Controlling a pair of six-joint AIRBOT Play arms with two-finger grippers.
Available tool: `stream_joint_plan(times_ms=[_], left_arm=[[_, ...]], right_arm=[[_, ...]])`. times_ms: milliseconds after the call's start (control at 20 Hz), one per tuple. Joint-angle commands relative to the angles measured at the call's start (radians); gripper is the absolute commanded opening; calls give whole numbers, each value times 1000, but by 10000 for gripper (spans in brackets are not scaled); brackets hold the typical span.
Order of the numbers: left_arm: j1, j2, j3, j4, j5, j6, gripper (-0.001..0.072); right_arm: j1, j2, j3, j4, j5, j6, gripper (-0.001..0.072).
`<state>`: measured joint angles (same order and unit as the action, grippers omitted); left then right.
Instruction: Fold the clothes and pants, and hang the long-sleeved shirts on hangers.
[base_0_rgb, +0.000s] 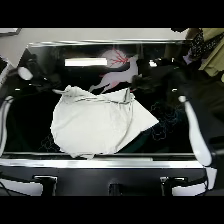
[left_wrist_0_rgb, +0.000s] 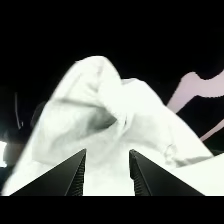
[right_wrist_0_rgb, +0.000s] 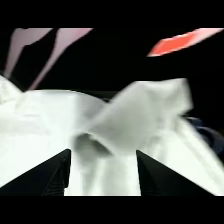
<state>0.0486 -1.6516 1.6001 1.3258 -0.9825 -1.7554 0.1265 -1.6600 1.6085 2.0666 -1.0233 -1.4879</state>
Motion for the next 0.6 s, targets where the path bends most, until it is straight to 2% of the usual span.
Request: stream_joint_plan(times_ms=[0, 100, 200, 450, 550], left_arm=[[119, 110, -1, -2, -212, 85, 332], [181, 169, -25, -3, -294, 114, 333], [235, 240, -102, -46, -301, 116, 332], [284, 419, -406, -70, -293, 143, 332], [287, 481, -517, -70, -272, 149, 332]], right_arm=[[-212, 86, -15, 24, -231, -204, 491], [-320, 113, -78, 28, -313, -248, 492], [-395, 123, -175, 28, -370, -285, 493], [-445, 128, -395, 72, -320, -307, 509], [-445, 128, -451, 77, -278, -314, 563]])
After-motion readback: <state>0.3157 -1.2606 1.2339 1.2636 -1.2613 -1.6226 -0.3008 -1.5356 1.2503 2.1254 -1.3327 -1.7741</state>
